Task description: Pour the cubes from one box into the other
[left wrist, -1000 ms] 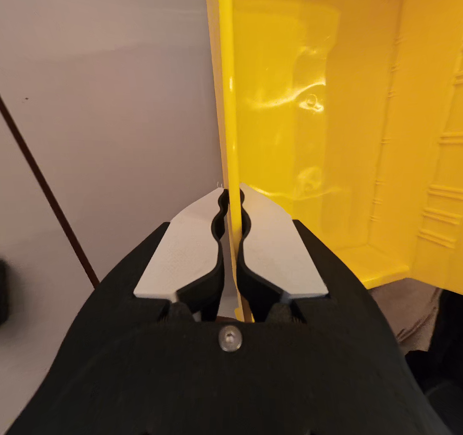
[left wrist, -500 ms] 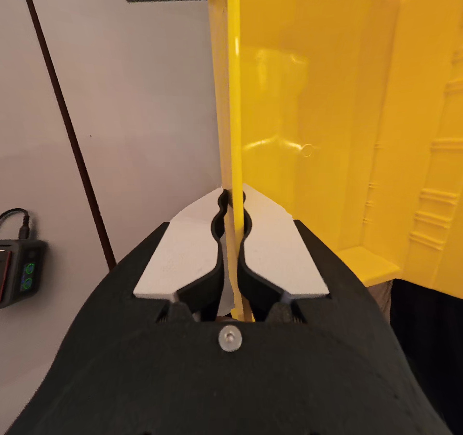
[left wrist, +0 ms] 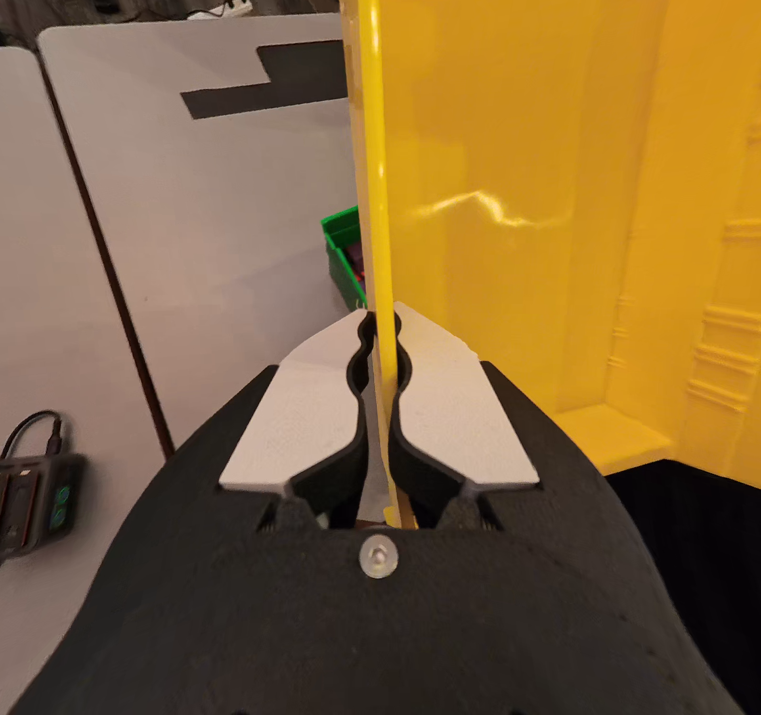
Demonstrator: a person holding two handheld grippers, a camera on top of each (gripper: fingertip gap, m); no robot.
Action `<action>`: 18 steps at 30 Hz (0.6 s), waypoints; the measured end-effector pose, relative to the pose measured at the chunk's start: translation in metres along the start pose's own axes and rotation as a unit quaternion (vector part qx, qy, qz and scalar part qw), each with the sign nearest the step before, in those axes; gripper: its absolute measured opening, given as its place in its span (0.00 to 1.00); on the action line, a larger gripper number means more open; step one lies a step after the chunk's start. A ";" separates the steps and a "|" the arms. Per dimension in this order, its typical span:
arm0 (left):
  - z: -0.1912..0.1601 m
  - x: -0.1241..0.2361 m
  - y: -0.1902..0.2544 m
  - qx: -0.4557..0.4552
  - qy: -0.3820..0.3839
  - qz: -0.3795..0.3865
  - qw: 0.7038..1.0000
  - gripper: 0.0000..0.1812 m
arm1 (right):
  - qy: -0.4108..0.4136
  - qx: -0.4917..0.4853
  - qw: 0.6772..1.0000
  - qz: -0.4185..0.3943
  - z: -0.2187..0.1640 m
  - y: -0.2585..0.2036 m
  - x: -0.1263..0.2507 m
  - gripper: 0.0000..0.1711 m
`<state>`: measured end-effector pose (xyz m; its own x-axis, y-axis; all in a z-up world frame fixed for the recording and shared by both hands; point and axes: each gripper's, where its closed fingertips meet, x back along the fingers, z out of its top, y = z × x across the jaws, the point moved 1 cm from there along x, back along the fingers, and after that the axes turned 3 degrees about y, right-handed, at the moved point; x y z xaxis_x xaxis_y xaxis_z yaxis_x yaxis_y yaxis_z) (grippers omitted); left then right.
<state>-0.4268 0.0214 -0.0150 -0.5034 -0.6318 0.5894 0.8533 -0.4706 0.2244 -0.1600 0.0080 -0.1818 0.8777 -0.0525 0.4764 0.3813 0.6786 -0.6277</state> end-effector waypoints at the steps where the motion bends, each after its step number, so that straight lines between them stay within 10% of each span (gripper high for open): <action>1: 0.003 -0.008 0.008 -0.004 -0.002 -0.008 1.000 0.03 | 0.007 0.000 1.000 0.004 0.002 -0.001 0.009 0.29; 18: 0.056 -0.245 0.279 -0.123 -0.092 -0.239 0.959 0.03 | 0.229 -0.045 0.955 -0.180 -0.053 0.065 0.328 0.18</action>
<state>-0.0579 0.0791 -0.0532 -0.7777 -0.1991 0.5963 0.4615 -0.8249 0.3265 0.1679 -0.0038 -0.0996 0.7116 -0.6004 0.3649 0.6881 0.4906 -0.5347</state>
